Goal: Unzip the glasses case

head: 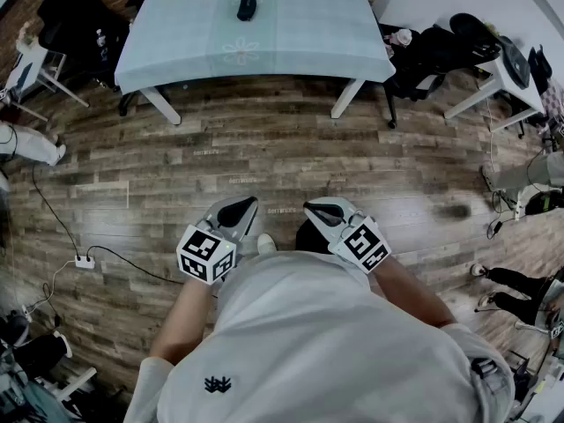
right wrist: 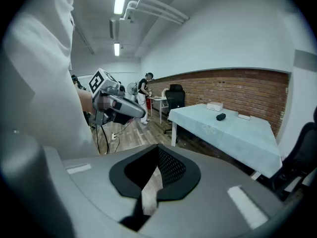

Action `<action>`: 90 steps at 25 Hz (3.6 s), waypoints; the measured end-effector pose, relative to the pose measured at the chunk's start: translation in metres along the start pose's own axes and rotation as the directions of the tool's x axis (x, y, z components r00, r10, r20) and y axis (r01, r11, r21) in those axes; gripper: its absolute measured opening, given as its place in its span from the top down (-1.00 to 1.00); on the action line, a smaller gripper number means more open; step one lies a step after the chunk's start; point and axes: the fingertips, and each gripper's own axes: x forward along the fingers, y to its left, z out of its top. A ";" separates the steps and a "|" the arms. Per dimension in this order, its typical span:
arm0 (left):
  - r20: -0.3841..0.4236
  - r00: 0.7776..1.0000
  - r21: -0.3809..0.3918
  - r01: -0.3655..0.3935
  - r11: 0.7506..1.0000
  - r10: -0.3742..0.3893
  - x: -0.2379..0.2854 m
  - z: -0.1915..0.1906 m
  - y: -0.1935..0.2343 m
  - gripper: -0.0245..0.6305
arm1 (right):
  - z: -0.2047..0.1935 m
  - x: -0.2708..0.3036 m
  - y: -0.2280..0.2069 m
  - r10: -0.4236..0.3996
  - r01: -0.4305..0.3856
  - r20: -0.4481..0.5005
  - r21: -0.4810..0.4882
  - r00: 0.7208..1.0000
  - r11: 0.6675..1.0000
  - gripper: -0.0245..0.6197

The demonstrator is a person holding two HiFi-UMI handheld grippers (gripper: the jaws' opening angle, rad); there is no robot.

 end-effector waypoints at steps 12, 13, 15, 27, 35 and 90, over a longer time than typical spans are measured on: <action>-0.082 0.992 0.083 -0.092 0.992 0.099 0.100 0.060 0.103 0.76 | 0.027 0.091 -0.154 0.104 -0.104 -0.003 0.018 0.995 0.994 0.93; -0.085 0.991 0.094 -0.098 0.991 0.106 0.112 0.071 0.111 0.76 | 0.032 0.097 -0.171 0.117 -0.117 -0.001 0.017 0.993 0.993 0.93; -0.084 0.989 0.098 -0.110 0.989 0.118 0.137 0.095 0.128 0.75 | 0.042 0.109 -0.205 0.138 -0.138 0.012 0.015 0.990 0.990 0.93; -0.078 0.980 0.104 -0.176 0.979 0.185 0.241 0.172 0.204 0.75 | 0.043 0.161 -0.352 0.143 -0.144 0.025 0.053 0.989 0.988 0.84; -0.058 0.983 0.105 -0.169 0.980 0.176 0.258 0.197 0.294 0.75 | 0.056 0.220 -0.408 0.061 -0.060 -0.018 0.067 0.998 0.996 0.83; -0.407 0.912 0.269 0.165 0.949 -0.044 0.516 0.250 0.619 0.75 | 0.057 0.536 -0.582 -0.003 0.054 -0.306 0.158 0.952 0.986 0.71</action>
